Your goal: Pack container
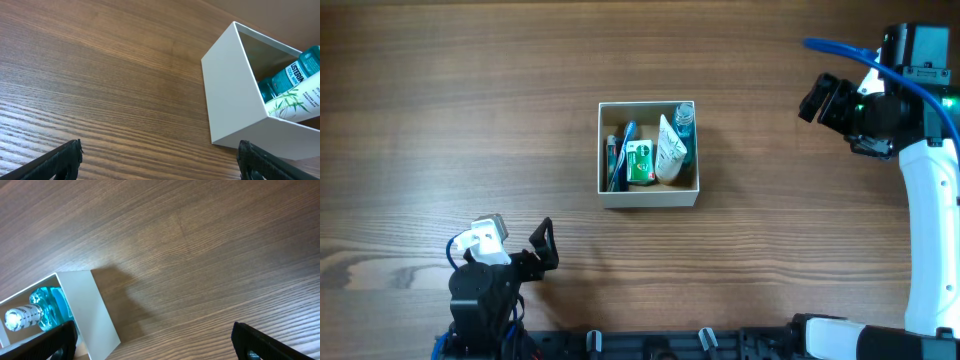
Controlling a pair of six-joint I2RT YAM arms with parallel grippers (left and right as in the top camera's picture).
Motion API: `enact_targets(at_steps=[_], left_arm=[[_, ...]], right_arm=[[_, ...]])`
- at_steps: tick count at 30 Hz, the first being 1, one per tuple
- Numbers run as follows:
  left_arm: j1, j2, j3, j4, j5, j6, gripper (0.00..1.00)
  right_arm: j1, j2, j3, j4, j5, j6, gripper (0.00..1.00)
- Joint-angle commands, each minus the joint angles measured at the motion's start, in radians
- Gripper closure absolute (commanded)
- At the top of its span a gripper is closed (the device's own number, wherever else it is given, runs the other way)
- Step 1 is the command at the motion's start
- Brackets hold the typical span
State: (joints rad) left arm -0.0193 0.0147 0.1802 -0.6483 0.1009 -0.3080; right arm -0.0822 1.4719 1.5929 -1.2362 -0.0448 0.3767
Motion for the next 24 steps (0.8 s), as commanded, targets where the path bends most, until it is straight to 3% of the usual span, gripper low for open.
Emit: enact_targets(at_steps=[1, 6, 10, 17, 20, 24], left_arm=[[0.002, -0.012, -0.02, -0.002, 0.04, 0.009, 0.0], [0.002, -0.012, -0.02, -0.002, 0.04, 0.009, 0.0], [0.002, -0.012, -0.02, -0.002, 0.04, 0.009, 0.0], [0.002, -0.012, -0.02, -0.002, 0.04, 0.009, 0.0], [0.002, -0.012, -0.02, -0.002, 0.04, 0.009, 0.0], [0.002, -0.012, -0.02, -0.002, 0.04, 0.009, 0.0]], right_arm=[[-0.004, 0.008, 0.003, 0.002, -0.006, -0.007, 0.0], [0.007, -0.037, -0.001, 0.022, 0.04, -0.024, 0.0], [0.048, -0.24, -0.092, 0.198, 0.051, -0.233, 0.0], [0.057, -0.752, -0.589, 0.537, 0.043, -0.298, 0.0], [0.057, -0.997, -0.865, 0.605, 0.043, -0.298, 0.0], [0.057, -1.225, -1.097, 0.624, 0.001, -0.295, 0.0]])
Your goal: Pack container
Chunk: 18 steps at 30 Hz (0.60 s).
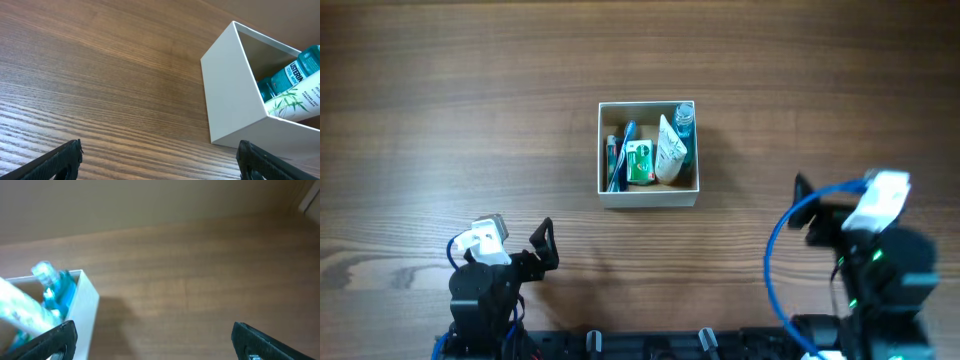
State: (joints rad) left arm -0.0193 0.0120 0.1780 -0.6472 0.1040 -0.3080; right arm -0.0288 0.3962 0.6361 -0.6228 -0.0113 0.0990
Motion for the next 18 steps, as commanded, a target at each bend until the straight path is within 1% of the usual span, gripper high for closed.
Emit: enact_targets(at_steps=[1, 5, 7, 11, 13, 18], left_arm=[[0.002, -0.009, -0.018, -0.003, 0.037, 0.009, 0.0], [0.002, -0.009, -0.018, -0.003, 0.037, 0.009, 0.0], [0.002, -0.009, -0.018, -0.003, 0.037, 0.009, 0.0], [0.002, -0.009, -0.018, -0.003, 0.037, 0.009, 0.0], [0.002, -0.009, -0.018, -0.003, 0.037, 0.009, 0.0], [0.002, -0.009, -0.018, -0.003, 0.037, 0.009, 0.0]], right_arm=[[0.003, -0.195, -0.187, 0.011, -0.047, -0.017, 0.0], [0.003, -0.355, -0.349, 0.019, -0.085, -0.018, 0.0], [0.003, -0.395, -0.397, 0.041, -0.096, -0.017, 0.0], [0.003, -0.39, -0.492, 0.147, -0.102, 0.068, 0.0], [0.003, -0.39, -0.491, 0.159, -0.102, 0.091, 0.0], [0.003, -0.389, -0.491, 0.159, -0.102, 0.091, 0.0]])
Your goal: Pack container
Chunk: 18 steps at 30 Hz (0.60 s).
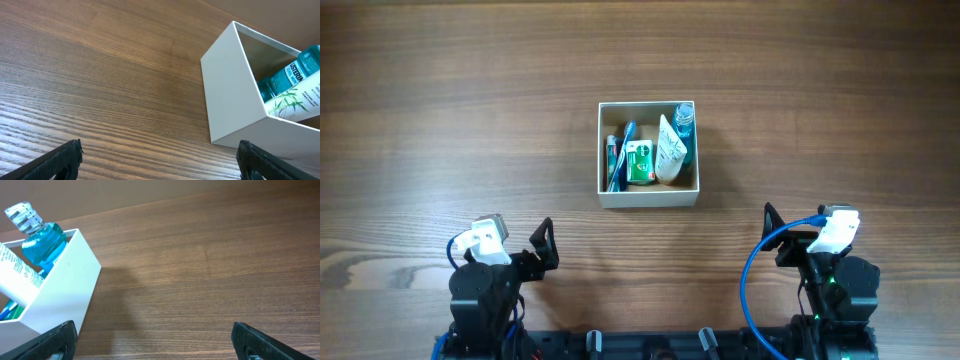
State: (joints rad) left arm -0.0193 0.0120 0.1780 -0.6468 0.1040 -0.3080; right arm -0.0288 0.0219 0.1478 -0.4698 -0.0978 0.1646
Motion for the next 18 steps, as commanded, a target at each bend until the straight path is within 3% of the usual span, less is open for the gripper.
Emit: enact_targets(at_steps=[1, 18], left_arm=[[0.002, -0.009, -0.018, -0.003, 0.037, 0.009, 0.0], [0.002, -0.009, -0.018, -0.003, 0.037, 0.009, 0.0]], right_arm=[[0.003, -0.015, -0.002, 0.006, -0.016, 0.025, 0.0], [0.003, -0.008, -0.002, 0.006, -0.016, 0.025, 0.0]])
